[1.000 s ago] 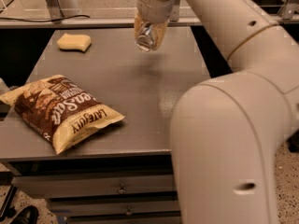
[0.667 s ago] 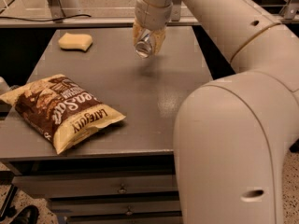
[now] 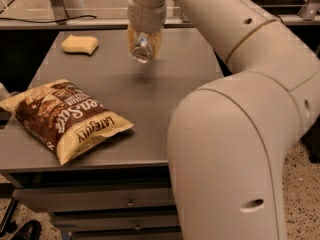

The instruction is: Move redbull can near brown chip bag

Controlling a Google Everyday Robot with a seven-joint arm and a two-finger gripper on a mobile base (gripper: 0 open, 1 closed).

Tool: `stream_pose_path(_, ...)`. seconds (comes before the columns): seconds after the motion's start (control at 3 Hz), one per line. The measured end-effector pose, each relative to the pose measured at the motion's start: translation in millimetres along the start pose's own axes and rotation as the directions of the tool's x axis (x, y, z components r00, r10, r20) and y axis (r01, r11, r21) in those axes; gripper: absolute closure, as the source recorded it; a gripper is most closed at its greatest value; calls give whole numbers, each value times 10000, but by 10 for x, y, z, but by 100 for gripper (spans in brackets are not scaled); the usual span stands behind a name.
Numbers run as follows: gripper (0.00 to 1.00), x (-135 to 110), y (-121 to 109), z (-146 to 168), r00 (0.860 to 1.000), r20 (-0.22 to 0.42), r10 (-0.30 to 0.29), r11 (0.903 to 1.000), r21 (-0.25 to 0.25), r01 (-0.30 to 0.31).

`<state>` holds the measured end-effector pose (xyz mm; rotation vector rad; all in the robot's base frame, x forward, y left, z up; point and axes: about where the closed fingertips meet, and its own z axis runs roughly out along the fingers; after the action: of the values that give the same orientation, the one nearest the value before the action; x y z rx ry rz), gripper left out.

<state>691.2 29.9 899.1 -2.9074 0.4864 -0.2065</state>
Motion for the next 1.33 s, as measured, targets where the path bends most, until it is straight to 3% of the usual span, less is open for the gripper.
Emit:
stream_pose_path(0.33,100,-310,-123,62,9860,-1,-1669,9837,-672,1665)
stream_pose_path(0.67,100,-724,-54,161,9490,344,-3133,9423,-1131,3151)
stream_pose_path(1.0,100,-986,226,305,9132,1369,-3839,9117,-1008,3984)
stream_pose_path(1.33,100,-1220,254,229,8746,2355,-4238,9034,405,4268)
